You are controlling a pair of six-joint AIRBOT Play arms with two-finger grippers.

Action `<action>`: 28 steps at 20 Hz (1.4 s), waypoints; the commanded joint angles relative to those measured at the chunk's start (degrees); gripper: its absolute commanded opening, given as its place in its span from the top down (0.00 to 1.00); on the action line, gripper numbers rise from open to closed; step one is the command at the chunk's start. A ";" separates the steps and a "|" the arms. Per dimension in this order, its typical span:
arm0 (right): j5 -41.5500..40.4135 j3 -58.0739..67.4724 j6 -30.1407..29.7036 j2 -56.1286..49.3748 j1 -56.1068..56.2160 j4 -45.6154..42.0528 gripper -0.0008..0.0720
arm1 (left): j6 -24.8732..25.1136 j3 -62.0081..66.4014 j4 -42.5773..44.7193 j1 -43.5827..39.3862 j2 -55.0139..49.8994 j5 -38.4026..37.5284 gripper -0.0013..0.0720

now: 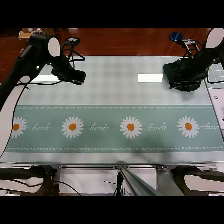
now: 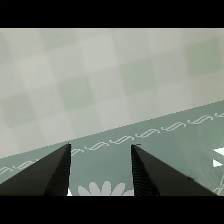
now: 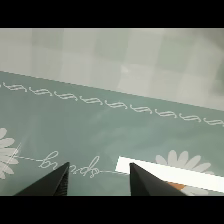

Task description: Fold the shirts.

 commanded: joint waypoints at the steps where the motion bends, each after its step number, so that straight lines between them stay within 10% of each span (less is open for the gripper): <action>1: 0.02 0.04 0.02 -0.02 0.02 0.02 0.42 | 0.02 0.02 0.02 0.04 -0.02 0.02 0.35; 17: -0.09 0.04 0.07 -0.02 0.02 0.04 0.43 | 0.00 0.02 0.00 0.02 -0.02 0.02 0.35; 28: -16.55 0.04 -0.70 -0.02 0.00 -1.51 0.43 | 0.02 0.02 -0.22 -0.04 -0.09 0.33 0.35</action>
